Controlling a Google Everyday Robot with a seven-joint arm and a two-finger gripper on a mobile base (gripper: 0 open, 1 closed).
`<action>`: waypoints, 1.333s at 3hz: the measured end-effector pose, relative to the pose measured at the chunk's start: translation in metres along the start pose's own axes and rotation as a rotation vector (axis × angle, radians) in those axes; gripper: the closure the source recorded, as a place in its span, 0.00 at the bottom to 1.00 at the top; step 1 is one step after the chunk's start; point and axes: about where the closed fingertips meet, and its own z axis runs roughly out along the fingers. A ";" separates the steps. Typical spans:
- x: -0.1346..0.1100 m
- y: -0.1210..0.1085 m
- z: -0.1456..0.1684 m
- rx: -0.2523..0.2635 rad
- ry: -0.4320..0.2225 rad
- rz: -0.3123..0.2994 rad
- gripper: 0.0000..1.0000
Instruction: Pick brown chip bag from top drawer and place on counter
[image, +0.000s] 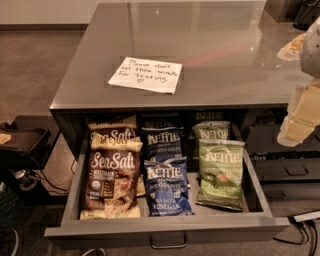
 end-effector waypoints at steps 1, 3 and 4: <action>0.000 0.000 0.000 0.000 0.000 0.000 0.00; -0.019 0.016 0.024 0.012 -0.139 0.014 0.00; -0.052 0.025 0.062 -0.011 -0.288 0.012 0.00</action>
Offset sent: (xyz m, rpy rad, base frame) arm -0.0030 0.0108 -0.0209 0.0954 -0.0278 0.0024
